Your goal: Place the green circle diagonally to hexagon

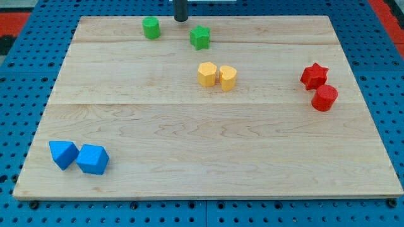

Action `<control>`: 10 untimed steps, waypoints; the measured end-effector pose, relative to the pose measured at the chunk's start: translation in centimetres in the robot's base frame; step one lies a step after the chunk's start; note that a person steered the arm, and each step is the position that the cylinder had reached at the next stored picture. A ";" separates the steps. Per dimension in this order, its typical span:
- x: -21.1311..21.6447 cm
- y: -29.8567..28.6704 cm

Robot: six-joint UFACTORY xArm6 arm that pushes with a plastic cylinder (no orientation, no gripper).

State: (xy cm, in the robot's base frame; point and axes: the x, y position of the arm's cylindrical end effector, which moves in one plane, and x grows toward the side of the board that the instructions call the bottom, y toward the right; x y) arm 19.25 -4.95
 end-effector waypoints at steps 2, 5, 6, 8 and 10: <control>3.1 -0.3; 1.8 -0.4; 2.0 -0.4; 2.3 -0.4; 2.3 -7.7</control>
State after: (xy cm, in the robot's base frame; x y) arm 21.50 -12.62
